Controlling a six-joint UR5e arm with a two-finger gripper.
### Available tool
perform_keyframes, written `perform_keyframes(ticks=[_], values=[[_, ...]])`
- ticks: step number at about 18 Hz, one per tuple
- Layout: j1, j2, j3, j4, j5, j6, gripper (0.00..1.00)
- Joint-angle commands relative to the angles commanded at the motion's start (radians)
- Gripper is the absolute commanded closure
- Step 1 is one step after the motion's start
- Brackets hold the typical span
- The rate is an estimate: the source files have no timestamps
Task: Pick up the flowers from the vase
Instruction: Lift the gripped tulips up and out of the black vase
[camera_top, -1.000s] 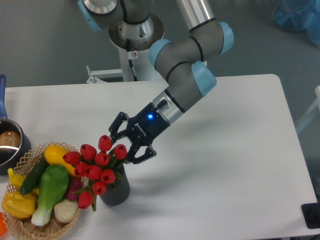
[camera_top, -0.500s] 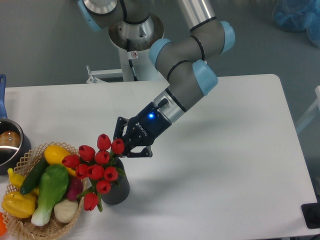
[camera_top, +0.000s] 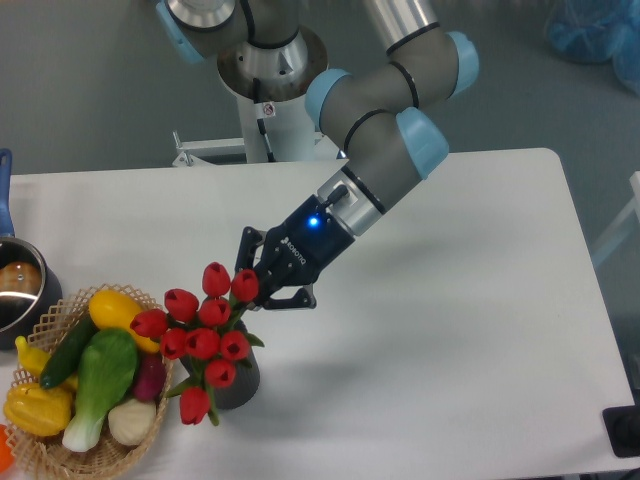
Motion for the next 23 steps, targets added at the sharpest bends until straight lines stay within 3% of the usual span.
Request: perform_keyframes(ticks=[5,23], values=[[0.028,0.018,0.015,0.0,-0.097,-0.017,1.0],[0.107,0.063,0.069,-0.002,-0.276,-0.146,1.0]])
